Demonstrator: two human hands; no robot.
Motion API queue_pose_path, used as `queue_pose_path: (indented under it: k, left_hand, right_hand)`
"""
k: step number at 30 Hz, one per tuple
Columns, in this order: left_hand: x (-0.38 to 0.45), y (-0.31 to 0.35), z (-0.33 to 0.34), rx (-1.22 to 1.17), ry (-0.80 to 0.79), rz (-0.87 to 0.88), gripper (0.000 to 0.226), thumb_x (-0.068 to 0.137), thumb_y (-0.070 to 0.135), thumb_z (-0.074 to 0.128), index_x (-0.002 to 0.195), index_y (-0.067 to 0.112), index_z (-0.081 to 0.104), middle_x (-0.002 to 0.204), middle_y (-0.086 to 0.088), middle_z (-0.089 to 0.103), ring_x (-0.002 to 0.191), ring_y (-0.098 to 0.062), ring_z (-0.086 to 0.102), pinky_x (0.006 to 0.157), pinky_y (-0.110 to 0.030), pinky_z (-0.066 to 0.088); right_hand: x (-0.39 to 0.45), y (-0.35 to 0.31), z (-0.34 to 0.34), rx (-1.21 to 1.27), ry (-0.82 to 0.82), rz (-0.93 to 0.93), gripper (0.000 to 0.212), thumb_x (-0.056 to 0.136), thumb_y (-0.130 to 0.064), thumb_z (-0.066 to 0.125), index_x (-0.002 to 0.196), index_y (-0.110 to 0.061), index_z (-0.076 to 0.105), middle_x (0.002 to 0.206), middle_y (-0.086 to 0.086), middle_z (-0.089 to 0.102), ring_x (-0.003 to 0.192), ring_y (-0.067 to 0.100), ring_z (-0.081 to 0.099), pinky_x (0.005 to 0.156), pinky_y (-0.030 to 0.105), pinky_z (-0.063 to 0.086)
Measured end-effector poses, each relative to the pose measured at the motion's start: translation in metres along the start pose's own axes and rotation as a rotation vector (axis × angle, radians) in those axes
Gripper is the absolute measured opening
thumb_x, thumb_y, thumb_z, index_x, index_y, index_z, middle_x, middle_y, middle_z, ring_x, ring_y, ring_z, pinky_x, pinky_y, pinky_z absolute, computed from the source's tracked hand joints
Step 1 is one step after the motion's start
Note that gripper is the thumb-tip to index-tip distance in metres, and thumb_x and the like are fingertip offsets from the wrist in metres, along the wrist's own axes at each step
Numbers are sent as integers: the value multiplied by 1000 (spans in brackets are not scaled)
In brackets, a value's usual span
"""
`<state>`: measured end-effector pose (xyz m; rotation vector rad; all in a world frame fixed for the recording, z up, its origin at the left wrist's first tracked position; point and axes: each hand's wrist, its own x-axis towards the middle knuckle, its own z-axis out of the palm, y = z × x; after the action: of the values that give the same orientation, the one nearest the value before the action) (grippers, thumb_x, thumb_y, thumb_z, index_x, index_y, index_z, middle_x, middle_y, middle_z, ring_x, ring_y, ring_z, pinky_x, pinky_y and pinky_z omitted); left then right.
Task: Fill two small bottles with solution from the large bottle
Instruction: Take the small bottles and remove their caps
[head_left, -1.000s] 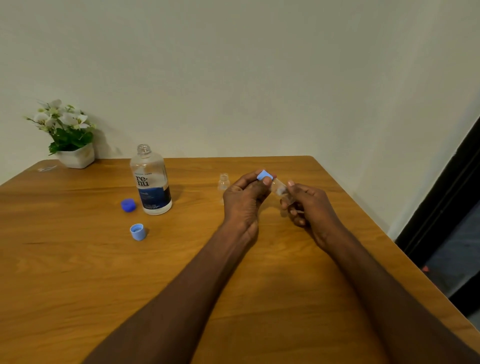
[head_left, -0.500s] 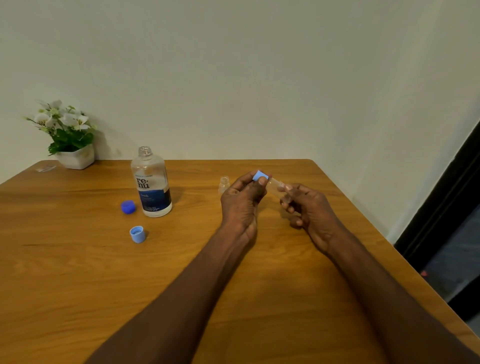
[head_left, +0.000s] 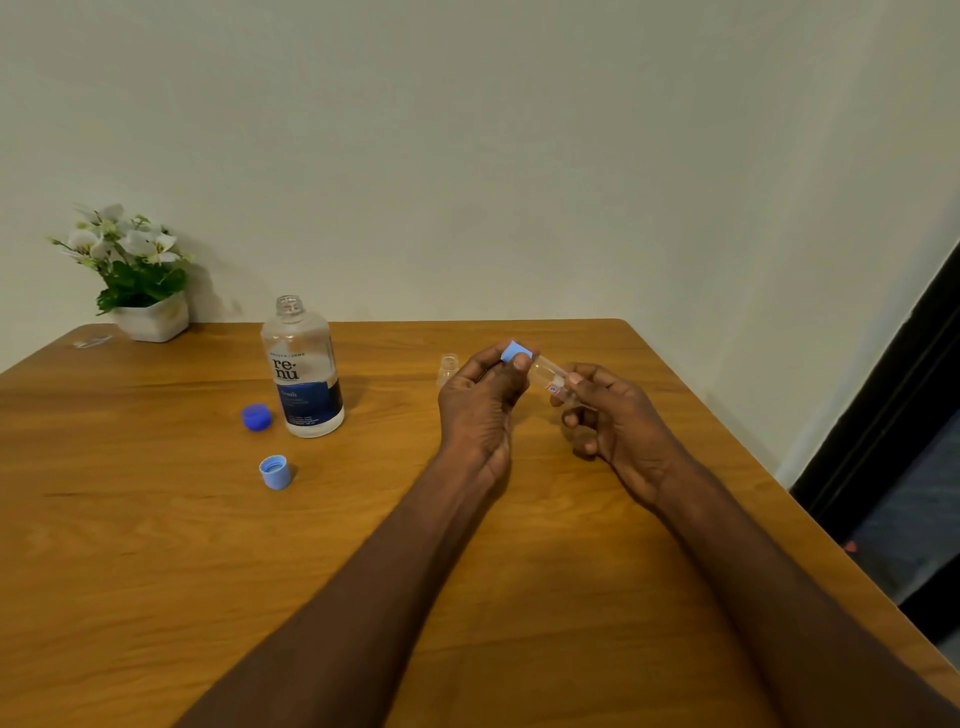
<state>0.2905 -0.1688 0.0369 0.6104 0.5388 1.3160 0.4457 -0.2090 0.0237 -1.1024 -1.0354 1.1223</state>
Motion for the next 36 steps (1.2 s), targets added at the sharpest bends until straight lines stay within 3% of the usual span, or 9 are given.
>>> queue_pose_path:
  k: [3, 8, 13, 18, 23, 28, 30, 33, 36]
  left_hand:
    - [0, -1, -1, 0, 1, 0, 29, 90, -7, 69, 118, 2, 69, 113, -19, 77, 101, -21, 75, 80, -26, 58]
    - [-1, -2, 0, -13, 16, -3, 24, 89, -8, 69, 109, 6, 72, 112, -20, 77, 106, -25, 75, 87, -29, 59]
    - [-1, -1, -1, -13, 15, -12, 25, 90, -7, 69, 112, 5, 71, 114, -20, 77, 105, -23, 74, 83, -27, 58]
    - [1, -2, -1, -14, 14, -8, 26, 90, -9, 68, 113, 4, 71, 110, -18, 78, 106, -24, 75, 81, -26, 59]
    - [2, -1, -2, -9, 14, -16, 26, 90, -8, 69, 112, 6, 70, 115, -19, 77, 105, -22, 75, 80, -25, 59]
    - [2, -2, -2, -15, 10, -8, 28, 90, -9, 69, 114, 4, 70, 114, -19, 77, 109, -26, 74, 85, -28, 60]
    - [2, -2, -2, -15, 13, -8, 29, 90, -10, 68, 115, 4, 70, 112, -17, 78, 107, -24, 75, 83, -27, 60]
    - [4, -4, -3, -18, 2, -1, 29, 90, -10, 69, 116, 3, 69, 107, -16, 79, 103, -22, 76, 80, -24, 59]
    - [6, -4, -4, -28, 5, -3, 32, 89, -12, 69, 119, 0, 68, 110, -18, 78, 102, -21, 76, 77, -23, 59]
  right_hand:
    - [0, 1, 3, -29, 21, 17, 39, 106, -45, 52, 117, -11, 67, 87, 11, 70, 62, 12, 54, 47, 24, 33]
    - [2, 1, -1, -13, 35, -13, 30, 102, -27, 63, 127, -12, 65, 93, 8, 70, 70, 10, 53, 49, 24, 36]
    - [1, 1, 4, -51, 33, 2, 40, 106, -44, 51, 124, -12, 68, 92, 10, 72, 64, 12, 56, 47, 24, 35]
    - [2, -1, -1, -2, 12, -8, 22, 99, -24, 67, 120, -19, 68, 103, 11, 70, 74, 12, 55, 51, 26, 37]
    - [1, 0, 2, -22, 6, 35, 39, 105, -43, 53, 126, -12, 64, 92, 11, 71, 66, 14, 56, 47, 24, 37]
    - [2, 1, -2, 10, 1, 9, 32, 97, -23, 69, 128, -16, 65, 98, 8, 68, 73, 12, 54, 50, 25, 37]
    - [2, 0, -1, 12, -22, 30, 33, 100, -30, 66, 130, -16, 63, 104, 10, 69, 72, 12, 55, 49, 24, 38]
    - [2, -1, 3, 7, 0, 61, 41, 104, -46, 55, 127, -13, 64, 91, 11, 70, 65, 13, 54, 47, 24, 35]
    - [3, 1, -1, 15, 20, 25, 26, 101, -29, 64, 121, -14, 67, 90, 9, 68, 69, 13, 50, 48, 24, 35]
